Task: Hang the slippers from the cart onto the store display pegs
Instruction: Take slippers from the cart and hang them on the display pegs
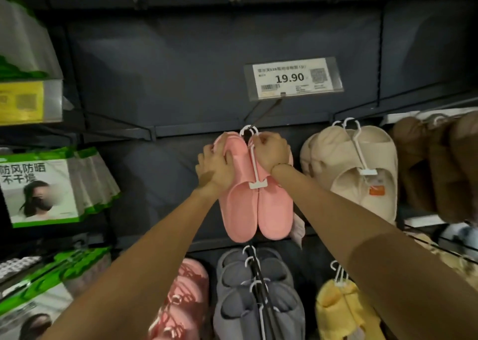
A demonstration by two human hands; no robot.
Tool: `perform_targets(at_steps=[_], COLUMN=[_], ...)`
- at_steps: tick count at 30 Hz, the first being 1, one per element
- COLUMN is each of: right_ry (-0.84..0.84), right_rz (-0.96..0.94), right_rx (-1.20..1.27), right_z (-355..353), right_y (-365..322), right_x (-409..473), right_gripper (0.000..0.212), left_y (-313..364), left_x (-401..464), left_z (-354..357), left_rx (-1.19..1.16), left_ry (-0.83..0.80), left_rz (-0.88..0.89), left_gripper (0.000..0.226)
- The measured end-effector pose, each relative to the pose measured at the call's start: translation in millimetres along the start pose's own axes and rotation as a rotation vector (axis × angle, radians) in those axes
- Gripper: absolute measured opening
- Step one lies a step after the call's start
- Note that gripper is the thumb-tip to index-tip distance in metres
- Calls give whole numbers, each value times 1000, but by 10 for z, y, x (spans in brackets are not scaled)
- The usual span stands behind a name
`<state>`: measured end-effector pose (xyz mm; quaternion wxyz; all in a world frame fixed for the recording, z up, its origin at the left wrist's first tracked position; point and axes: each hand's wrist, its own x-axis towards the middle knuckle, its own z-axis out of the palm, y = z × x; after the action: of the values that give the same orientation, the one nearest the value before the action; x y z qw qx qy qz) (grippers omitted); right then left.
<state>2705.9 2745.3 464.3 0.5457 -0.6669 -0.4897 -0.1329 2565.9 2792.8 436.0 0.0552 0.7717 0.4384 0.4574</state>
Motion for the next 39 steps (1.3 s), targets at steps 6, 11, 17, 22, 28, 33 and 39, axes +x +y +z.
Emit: perform_targets(at_steps=[6, 11, 17, 22, 28, 33, 39], right_ry=[61, 87, 180, 317, 429, 406, 257], right_rz=[-86, -165, -151, 37, 455, 868, 1252], right_rx=[-6, 109, -12, -186, -456, -635, -819], right_z=[-272, -1067, -2578, -4002, -5317, -6163, -6688], right_y=[105, 553, 1584, 2496, 3365, 3739, 3994], right_x=[-265, -767, -1564, -2431, -4233, -5754, -7116], right_gripper=[26, 22, 23, 23, 18, 22, 33], left_y=[406, 1105, 2355, 3589, 4514, 4707, 4583], left_x=[-365, -1015, -2058, -3144, -5127, -6680, -7887], left_z=[28, 419, 1191, 1875, 2705, 3178, 3676], left_rx=[-1, -526, -667, -716, -767, -611, -487], left_ry=[280, 163, -52, -274, -792, -1163, -1394], left_rz=[332, 432, 457, 611, 793, 898, 946], left_gripper=[33, 15, 15, 16, 26, 34, 26])
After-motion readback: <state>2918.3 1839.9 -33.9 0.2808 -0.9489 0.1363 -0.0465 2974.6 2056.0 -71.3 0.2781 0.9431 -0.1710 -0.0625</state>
